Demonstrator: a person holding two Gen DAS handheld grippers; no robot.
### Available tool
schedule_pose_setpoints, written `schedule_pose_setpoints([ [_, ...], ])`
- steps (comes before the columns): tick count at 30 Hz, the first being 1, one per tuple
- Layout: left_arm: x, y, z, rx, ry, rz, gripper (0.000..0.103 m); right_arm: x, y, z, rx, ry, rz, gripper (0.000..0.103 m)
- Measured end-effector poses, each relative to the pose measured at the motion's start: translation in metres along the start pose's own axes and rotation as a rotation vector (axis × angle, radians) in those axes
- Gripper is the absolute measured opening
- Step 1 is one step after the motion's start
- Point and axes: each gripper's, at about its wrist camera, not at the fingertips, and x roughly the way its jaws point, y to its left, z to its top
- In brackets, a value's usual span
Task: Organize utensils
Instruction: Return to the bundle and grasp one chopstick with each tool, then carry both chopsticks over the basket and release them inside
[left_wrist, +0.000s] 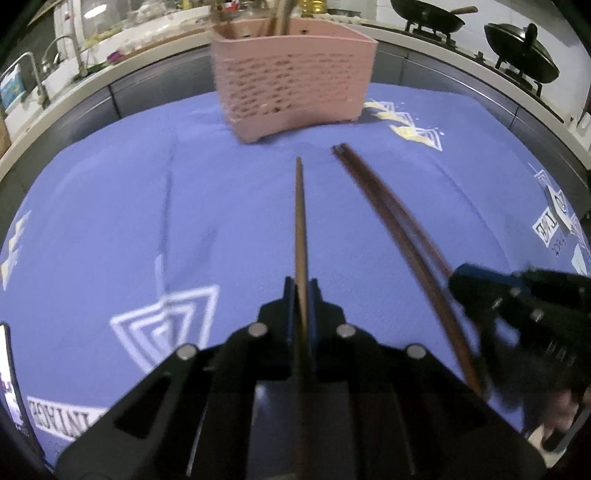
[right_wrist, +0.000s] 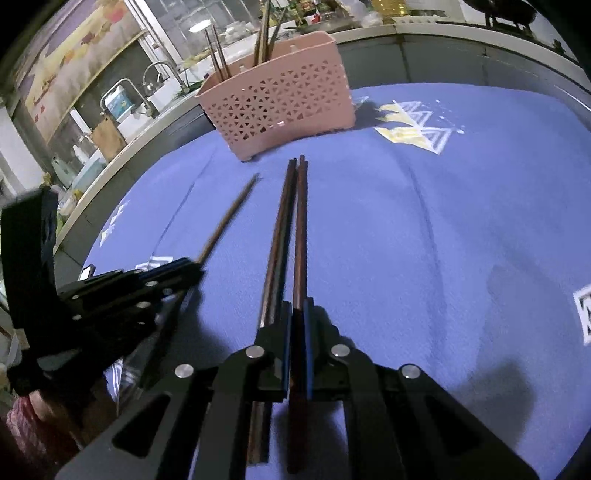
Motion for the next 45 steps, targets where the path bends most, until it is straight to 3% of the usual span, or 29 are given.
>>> schedule_pose_setpoints([
  [4, -0.008, 0.016, -0.010, -0.012, 0.018, 0.000, 0.012, -0.007, -0.004, -0.007, 0.013, 0.003, -0.020, 0.007],
  [9, -0.004, 0.022, 0.003, -0.015, 0.035, 0.011, 0.033, 0.004, 0.003, 0.011, -0.027, 0.019, -0.057, 0.007],
  [20, 0.033, 0.020, 0.055, 0.025, 0.048, 0.041, 0.033, 0.058, 0.012, 0.091, -0.110, 0.070, -0.119, 0.007],
  [22, 0.038, 0.019, 0.064, 0.027, 0.053, 0.029, 0.031, 0.068, 0.012, 0.102, -0.109, 0.081, -0.113, 0.008],
  [25, 0.043, 0.015, 0.073, 0.038, 0.058, -0.018, 0.005, 0.077, 0.005, 0.115, -0.073, 0.095, -0.058, 0.007],
  [29, 0.045, 0.013, 0.079, 0.023, 0.068, -0.058, 0.004, 0.071, -0.005, 0.117, -0.008, 0.106, 0.010, 0.006],
  [32, 0.017, 0.020, 0.084, -0.016, -0.010, -0.118, 0.004, 0.038, -0.002, 0.113, -0.003, 0.012, 0.060, 0.005],
  [36, -0.046, 0.031, 0.093, -0.057, -0.167, -0.181, 0.004, -0.028, 0.010, 0.108, -0.037, -0.181, 0.120, 0.005],
  [41, -0.119, 0.037, 0.093, -0.068, -0.347, -0.210, 0.004, -0.088, 0.031, 0.102, -0.090, -0.367, 0.161, 0.005],
  [45, -0.139, 0.031, 0.087, -0.055, -0.393, -0.193, 0.004, -0.103, 0.048, 0.108, -0.118, -0.437, 0.147, 0.005],
])
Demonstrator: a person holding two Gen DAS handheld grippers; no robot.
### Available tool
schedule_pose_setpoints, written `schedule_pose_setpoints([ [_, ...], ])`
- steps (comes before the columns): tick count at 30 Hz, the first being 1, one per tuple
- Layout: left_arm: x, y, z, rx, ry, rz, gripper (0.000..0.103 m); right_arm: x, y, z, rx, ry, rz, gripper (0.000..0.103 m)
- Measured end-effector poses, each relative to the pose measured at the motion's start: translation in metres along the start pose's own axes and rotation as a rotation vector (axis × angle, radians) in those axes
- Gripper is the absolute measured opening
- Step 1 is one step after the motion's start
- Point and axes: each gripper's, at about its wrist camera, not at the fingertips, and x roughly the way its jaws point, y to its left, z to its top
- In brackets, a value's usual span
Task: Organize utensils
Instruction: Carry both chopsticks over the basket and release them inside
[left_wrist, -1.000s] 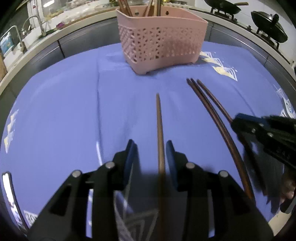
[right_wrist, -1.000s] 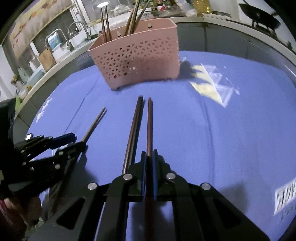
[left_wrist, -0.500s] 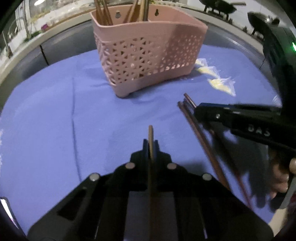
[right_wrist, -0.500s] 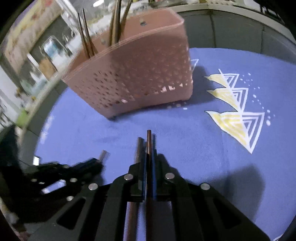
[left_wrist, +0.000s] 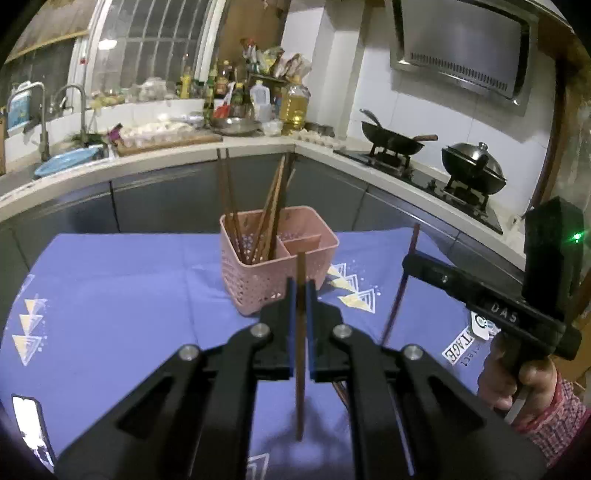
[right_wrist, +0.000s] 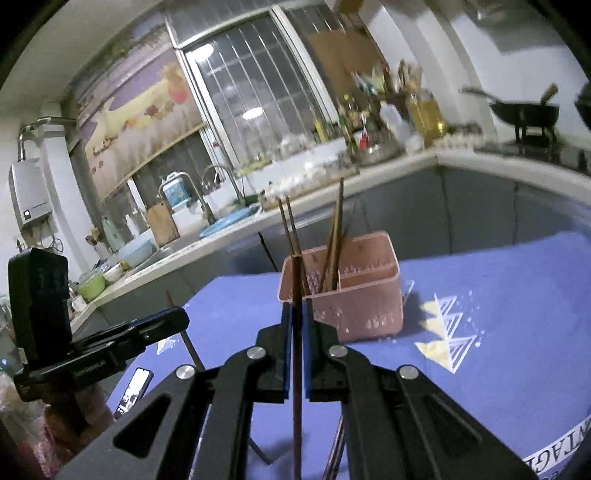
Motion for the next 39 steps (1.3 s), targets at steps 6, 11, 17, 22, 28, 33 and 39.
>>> schedule_pose_setpoints([
  [6, -0.006, -0.007, 0.001, 0.029, -0.006, 0.018, 0.004, -0.002, 0.008, 0.000, -0.017, -0.011, -0.009, 0.005],
  [11, -0.010, -0.003, 0.022, 0.024, -0.042, 0.017, 0.004, -0.002, 0.013, 0.016, -0.019, -0.029, -0.002, 0.005],
  [17, -0.020, -0.002, 0.096, 0.041, -0.167, 0.067, 0.004, 0.009, 0.024, 0.075, -0.066, -0.089, -0.023, 0.005],
  [22, -0.008, -0.002, 0.158, 0.047, -0.265, 0.140, 0.004, 0.027, 0.026, 0.142, -0.059, -0.168, -0.046, 0.005],
  [28, 0.033, 0.009, 0.177, 0.031, -0.259, 0.172, 0.004, 0.074, 0.007, 0.168, -0.055, -0.157, -0.089, 0.005],
  [33, 0.085, 0.029, 0.159, -0.010, -0.158, 0.193, 0.004, 0.123, -0.014, 0.135, -0.056, -0.049, -0.120, 0.005],
  [39, 0.131, 0.043, 0.128, -0.078, 0.001, 0.196, 0.013, 0.154, -0.023, 0.105, -0.049, 0.038, -0.135, 0.006],
])
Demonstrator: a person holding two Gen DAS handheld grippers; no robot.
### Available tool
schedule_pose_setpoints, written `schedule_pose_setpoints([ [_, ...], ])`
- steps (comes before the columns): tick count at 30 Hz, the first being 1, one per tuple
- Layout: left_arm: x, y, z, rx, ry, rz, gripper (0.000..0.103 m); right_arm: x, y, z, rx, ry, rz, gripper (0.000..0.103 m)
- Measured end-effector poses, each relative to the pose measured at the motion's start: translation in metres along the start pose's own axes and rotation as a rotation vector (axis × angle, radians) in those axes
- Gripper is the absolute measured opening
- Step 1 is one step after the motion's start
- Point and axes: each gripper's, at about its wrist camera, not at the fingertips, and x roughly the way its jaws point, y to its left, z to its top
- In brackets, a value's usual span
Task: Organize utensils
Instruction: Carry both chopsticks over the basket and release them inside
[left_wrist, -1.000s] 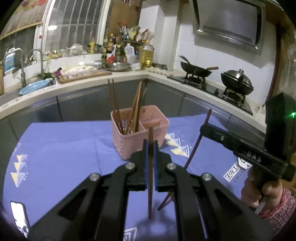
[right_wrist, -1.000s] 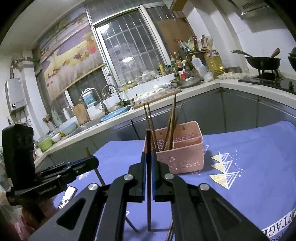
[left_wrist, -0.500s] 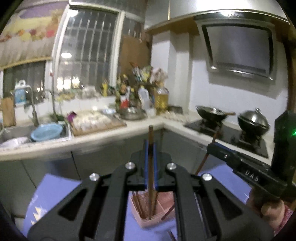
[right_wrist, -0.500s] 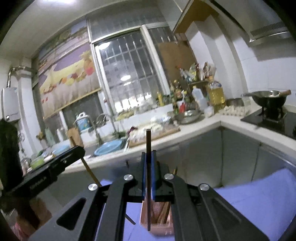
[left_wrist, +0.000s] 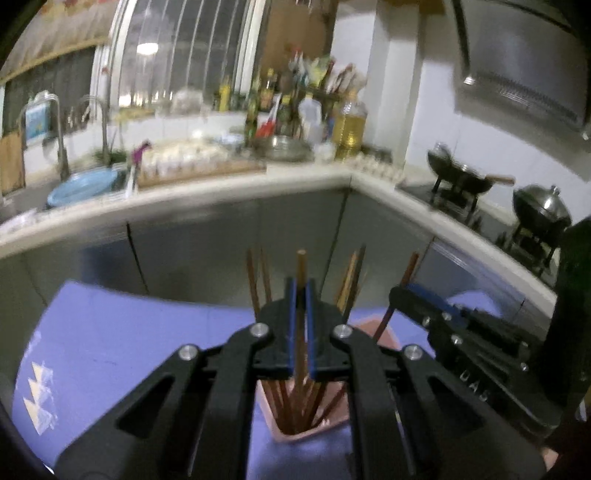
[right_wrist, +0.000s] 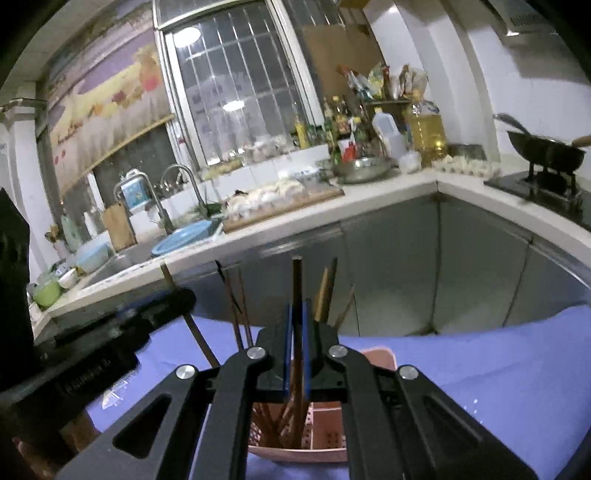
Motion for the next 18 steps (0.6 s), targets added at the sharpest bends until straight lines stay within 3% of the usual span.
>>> schedule_pose_setpoints([
  [3, 0.002, 0.001, -0.011, -0.005, 0.027, 0.032, 0.043, -0.001, 0.000, -0.004, 0.021, 0.015, 0.022, 0.007],
  [6, -0.021, 0.005, -0.015, -0.024, -0.022, 0.033, 0.045, -0.020, 0.004, -0.002, 0.019, -0.031, 0.024, 0.012],
  [8, -0.037, 0.005, -0.017, -0.032, -0.048, 0.034, 0.045, -0.030, 0.007, 0.000, 0.021, -0.050, 0.028, 0.037],
  [10, -0.060, 0.005, -0.023, -0.032, -0.089, 0.046, 0.045, -0.049, 0.010, 0.000, 0.026, -0.095, 0.034, 0.047],
  [14, -0.095, 0.002, -0.051, -0.010, -0.134, 0.060, 0.045, -0.076, 0.015, -0.014, 0.025, -0.118, 0.065, 0.047],
  [18, -0.105, -0.001, -0.101, 0.017, -0.103, 0.073, 0.051, -0.088, 0.012, -0.057, 0.068, -0.062, 0.077, 0.047],
])
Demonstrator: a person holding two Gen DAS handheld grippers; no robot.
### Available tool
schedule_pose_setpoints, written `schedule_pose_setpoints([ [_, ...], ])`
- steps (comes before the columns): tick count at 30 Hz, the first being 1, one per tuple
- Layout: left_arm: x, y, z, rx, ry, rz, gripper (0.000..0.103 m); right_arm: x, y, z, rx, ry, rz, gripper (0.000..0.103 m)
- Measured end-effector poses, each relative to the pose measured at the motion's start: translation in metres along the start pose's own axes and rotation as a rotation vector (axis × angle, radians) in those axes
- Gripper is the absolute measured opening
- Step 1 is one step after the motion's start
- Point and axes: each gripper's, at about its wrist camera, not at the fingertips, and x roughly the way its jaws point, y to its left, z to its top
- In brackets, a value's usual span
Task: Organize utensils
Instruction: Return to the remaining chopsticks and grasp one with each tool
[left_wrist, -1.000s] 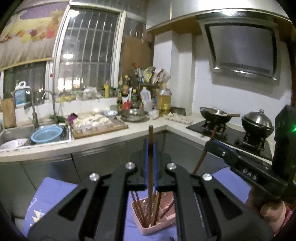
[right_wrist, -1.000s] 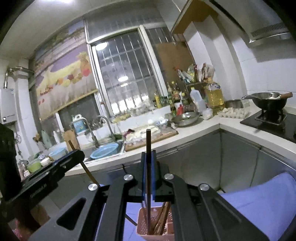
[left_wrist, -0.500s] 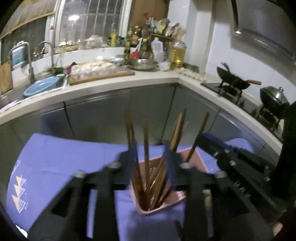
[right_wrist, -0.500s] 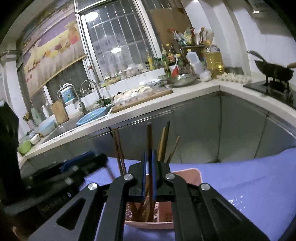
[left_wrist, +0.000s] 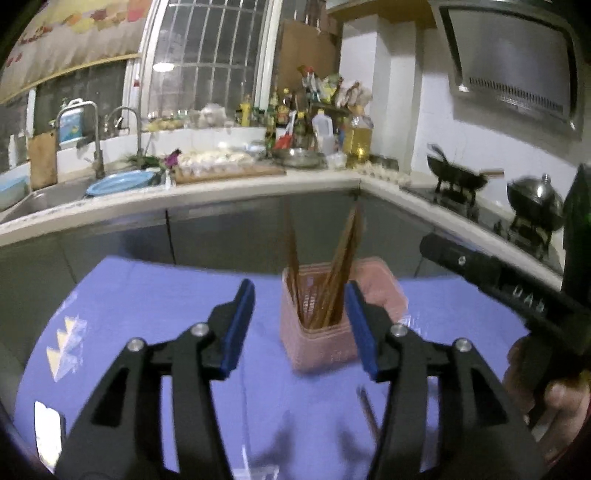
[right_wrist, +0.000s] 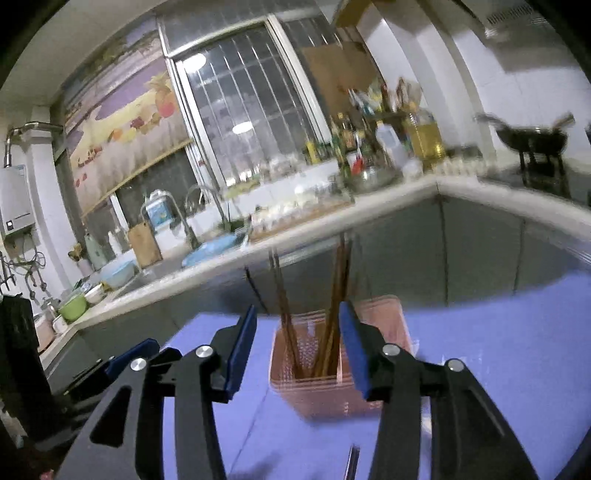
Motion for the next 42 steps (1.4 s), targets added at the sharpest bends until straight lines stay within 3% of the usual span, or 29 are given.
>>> schedule_pose_setpoints([
  [4, 0.005, -0.008, -0.067, 0.049, 0.105, 0.020, 0.051, -0.013, -0.010, -0.068, 0.033, 0.100, -0.048, 0.047],
  [8, 0.017, -0.020, -0.126, 0.114, 0.242, 0.000, 0.051, -0.023, -0.024, -0.139, 0.079, 0.272, -0.095, 0.020],
  [10, 0.022, -0.023, -0.148, 0.123, 0.290, -0.010, 0.051, -0.025, -0.028, -0.161, 0.088, 0.338, -0.116, 0.016],
  [13, 0.026, -0.022, -0.164, 0.120, 0.319, 0.002, 0.051, -0.036, -0.027, -0.182, 0.079, 0.366, -0.157, 0.016],
  [22, 0.033, -0.009, -0.180, 0.053, 0.401, 0.028, 0.051, -0.043, -0.020, -0.202, 0.056, 0.406, -0.164, 0.016],
  [32, 0.029, -0.012, -0.182, 0.084, 0.398, 0.062, 0.051, -0.037, -0.014, -0.206, 0.011, 0.429, -0.178, 0.016],
  [42, 0.029, -0.021, -0.173, 0.074, 0.433, -0.007, 0.051, -0.038, -0.013, -0.207, -0.029, 0.414, -0.198, 0.016],
])
